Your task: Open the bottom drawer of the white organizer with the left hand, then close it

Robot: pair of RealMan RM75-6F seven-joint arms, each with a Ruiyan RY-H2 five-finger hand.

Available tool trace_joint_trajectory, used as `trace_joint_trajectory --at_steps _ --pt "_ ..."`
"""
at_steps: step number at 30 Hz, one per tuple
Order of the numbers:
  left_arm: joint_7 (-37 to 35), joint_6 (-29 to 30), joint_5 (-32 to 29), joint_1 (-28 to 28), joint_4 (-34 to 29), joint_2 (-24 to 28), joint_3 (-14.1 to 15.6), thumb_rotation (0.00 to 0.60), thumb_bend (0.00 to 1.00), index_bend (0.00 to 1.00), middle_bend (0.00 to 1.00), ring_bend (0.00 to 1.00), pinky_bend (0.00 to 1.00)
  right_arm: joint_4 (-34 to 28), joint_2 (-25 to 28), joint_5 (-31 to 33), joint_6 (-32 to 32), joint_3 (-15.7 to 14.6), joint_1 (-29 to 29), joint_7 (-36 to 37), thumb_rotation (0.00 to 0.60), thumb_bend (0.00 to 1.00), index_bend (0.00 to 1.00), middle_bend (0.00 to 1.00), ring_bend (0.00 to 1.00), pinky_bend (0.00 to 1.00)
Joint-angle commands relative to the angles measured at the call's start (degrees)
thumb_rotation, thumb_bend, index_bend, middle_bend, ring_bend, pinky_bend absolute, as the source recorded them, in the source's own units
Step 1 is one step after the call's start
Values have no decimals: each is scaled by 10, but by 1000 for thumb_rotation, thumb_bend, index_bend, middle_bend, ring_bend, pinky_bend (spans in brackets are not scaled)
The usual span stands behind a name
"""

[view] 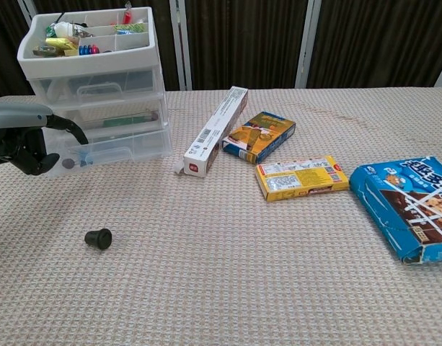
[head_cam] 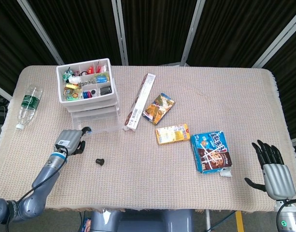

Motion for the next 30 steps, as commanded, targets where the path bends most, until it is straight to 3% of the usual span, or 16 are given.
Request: trace_joint_trajectory --at_steps 1,6,11,13,17,21,25,30 --pt "-12 15 34 9 0 5 5 600 456 92 969 858 771 1 0 -1 1 0 0 1 600 6 50 0 0 0" --pt "-30 42 102 28 -13 19 12 600 368 69 901 805 739 2 -1 1 1 1 0 2 600 6 50 0 0 0" --pt "-23 103 254 62 -37 45 48 600 292 48 722 666 622 3 -1 3 -1 2 1 0 600 7 50 0 0 0" --pt "-19 125 316 77 -46 55 67 600 249 51 696 647 599 2 -1 3 -1 2 1 -1 600 7 50 0 0 0" --pt "-18 135 413 97 -60 73 103 600 149 177 872 792 679 2 -2 5 -2 2 1 -4 600 7 50 0 0 0" --pt "-19 129 483 104 -47 68 125 600 126 307 990 888 756 1 -2 7 -2 3 1 -6 600 7 50 0 0 0" --pt "-6 114 532 108 -13 44 143 600 116 342 1000 929 788 2 -2 6 0 3 0 -7 600 7 50 0 0 0" --pt "14 85 522 111 2 17 147 600 114 368 1000 944 799 5 -3 4 2 4 0 -2 600 7 50 0 0 0"
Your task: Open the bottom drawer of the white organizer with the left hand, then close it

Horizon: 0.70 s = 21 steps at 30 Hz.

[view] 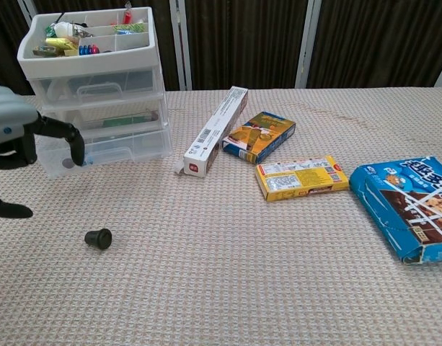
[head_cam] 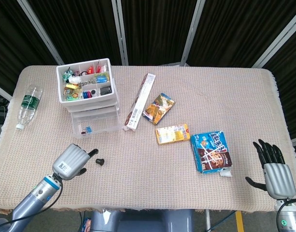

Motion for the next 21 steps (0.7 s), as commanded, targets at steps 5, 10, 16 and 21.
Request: trace_joint_trajectory --at_steps 5,10,16,21 --pt "50 -46 -44 2 24 -40 -4 600 113 345 1000 943 800 2 0 -1 -2 0 1 2 600 7 50 0 0 0" --pt "80 -70 -103 -3 45 -72 -25 600 121 276 1000 943 799 2 0 0 -3 -1 1 3 600 6 51 0 0 0" --pt "108 -84 -162 -9 65 -102 -44 600 209 272 1000 943 799 1 1 0 -3 -1 1 5 600 7 51 0 0 0" --pt "129 -95 -208 -15 78 -125 -51 600 210 277 1000 944 798 1 1 0 -3 -1 1 5 600 7 51 0 0 0"
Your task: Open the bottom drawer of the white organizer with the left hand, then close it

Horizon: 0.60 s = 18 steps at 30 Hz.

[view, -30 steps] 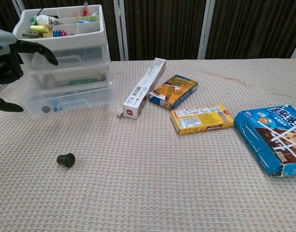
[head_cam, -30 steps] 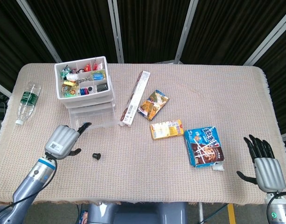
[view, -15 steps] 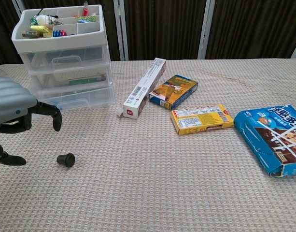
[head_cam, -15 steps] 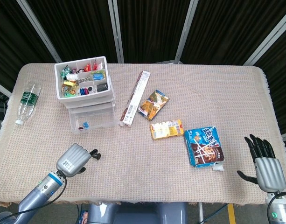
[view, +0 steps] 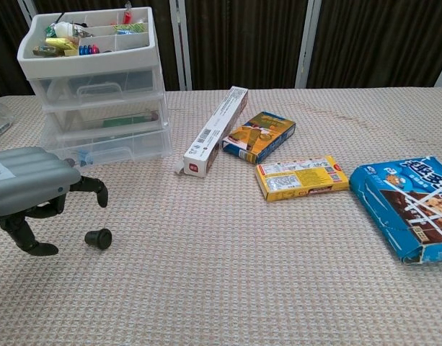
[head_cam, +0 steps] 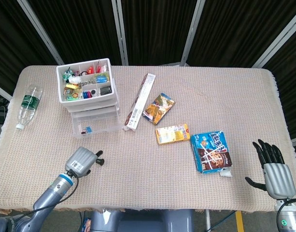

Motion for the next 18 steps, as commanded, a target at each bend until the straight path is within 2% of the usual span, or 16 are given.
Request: trace_joint_trajectory --at_steps 1,18 --pt "18 -8 -27 -5 12 -19 -6 600 215 280 1000 943 798 0 0 0 0 0 0 0 600 8 51 0 0 0" --pt "37 4 -68 -12 55 -74 -19 600 317 370 1000 943 798 -1 1 -2 1 -1 -1 4 600 8 51 0 0 0"
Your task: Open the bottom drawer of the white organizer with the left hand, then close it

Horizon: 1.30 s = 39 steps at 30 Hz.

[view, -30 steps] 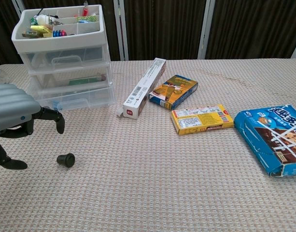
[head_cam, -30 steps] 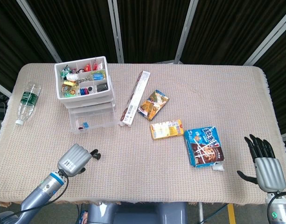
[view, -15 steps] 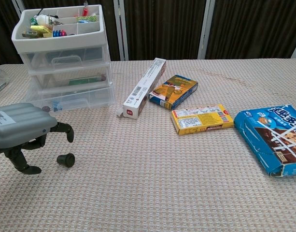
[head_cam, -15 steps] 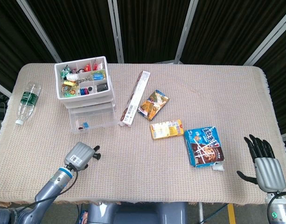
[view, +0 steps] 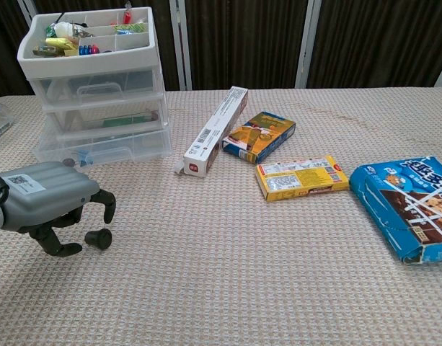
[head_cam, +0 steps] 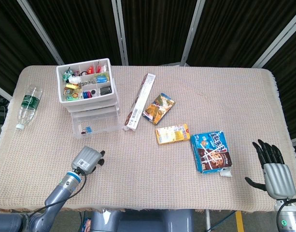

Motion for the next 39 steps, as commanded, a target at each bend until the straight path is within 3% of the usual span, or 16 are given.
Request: trace_joint_trajectory --at_steps 1,17,24,39 --pt "6 5 -3 -1 5 -6 0 600 318 370 1000 943 798 0 1 -1 0 0 0 1 600 8 51 0 0 0" --pt "4 7 -27 -6 30 -33 -4 600 340 431 1000 943 797 -1 1 0 -1 -1 0 3 600 7 51 0 0 0" --pt "-2 7 -27 -5 35 -42 -2 600 447 475 1000 943 797 -2 2 0 -1 -1 0 4 600 7 51 0 0 0" --pt "-35 24 13 -1 17 -32 -7 600 493 524 1000 943 796 -2 2 1 -2 -1 0 4 600 7 51 0 0 0"
